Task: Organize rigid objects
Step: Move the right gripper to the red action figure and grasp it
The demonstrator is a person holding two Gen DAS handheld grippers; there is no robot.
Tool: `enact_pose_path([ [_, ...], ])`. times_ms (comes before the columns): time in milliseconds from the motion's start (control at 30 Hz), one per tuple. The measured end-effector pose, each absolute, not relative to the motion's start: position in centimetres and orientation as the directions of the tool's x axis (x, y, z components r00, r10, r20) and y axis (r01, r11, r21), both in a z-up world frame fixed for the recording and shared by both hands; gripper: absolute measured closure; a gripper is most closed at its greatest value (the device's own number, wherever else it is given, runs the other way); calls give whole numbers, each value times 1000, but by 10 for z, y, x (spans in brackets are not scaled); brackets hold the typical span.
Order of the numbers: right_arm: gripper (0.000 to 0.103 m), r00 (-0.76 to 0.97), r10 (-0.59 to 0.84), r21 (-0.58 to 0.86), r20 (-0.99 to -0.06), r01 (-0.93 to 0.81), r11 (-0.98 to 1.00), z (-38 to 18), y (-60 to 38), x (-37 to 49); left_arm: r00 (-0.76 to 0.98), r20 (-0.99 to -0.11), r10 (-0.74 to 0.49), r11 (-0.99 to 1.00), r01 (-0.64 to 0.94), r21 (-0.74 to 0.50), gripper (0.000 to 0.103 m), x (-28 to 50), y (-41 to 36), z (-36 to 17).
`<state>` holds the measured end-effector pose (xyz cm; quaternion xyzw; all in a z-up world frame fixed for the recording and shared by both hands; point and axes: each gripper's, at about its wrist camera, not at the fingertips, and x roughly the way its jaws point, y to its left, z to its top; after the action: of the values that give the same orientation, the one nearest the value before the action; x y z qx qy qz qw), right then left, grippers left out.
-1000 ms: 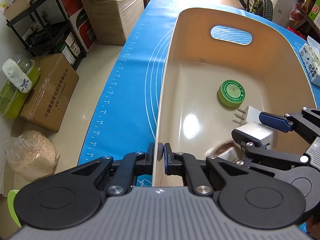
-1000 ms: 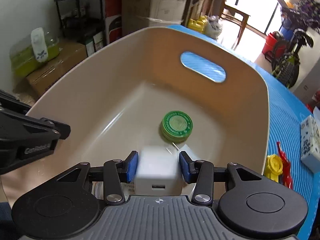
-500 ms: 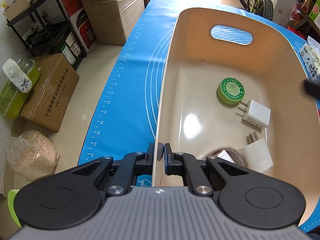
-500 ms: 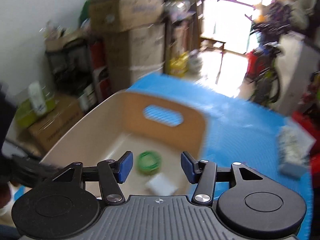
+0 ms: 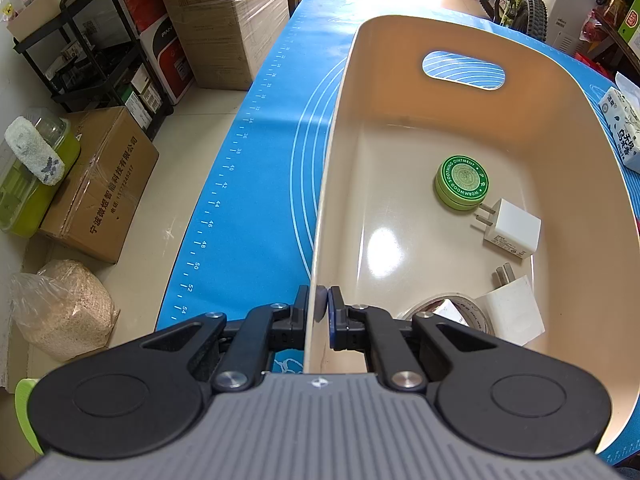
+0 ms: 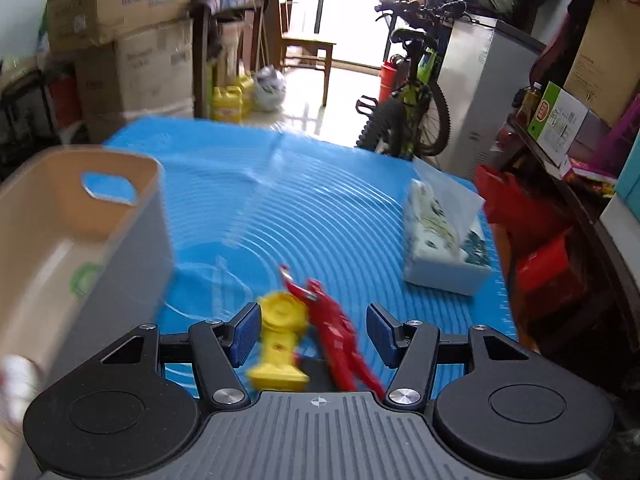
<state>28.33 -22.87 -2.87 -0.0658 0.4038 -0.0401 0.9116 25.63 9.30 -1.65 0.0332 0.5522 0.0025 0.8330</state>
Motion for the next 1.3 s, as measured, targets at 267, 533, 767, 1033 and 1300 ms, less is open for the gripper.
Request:
enact_pose_path([
  [267,37,621,-171,-243,-765,-32,970,-55,-242,296,390,-920,45,998,33,62,93,256,95,-17],
  [533,37,585,-159,-257,-795,-89,962,-73,-249,303,390,-920,44,998,33,62,92,256,94,-17],
  [767,38,594,-142,-240,-792,-89,967,-83,-249,310,390,-920,45,998,32,63,92,257,94,-17],
  [1033,54,580,-97,-162,-809,-61,985,-94,-251,325,390,-920,47,997,33,65,92,257,94,-16],
  [1300,67,602,-122,-178,-789,-34,984,-97,-246,323,390,-920,48,997,32,66,92,257,94,-16],
])
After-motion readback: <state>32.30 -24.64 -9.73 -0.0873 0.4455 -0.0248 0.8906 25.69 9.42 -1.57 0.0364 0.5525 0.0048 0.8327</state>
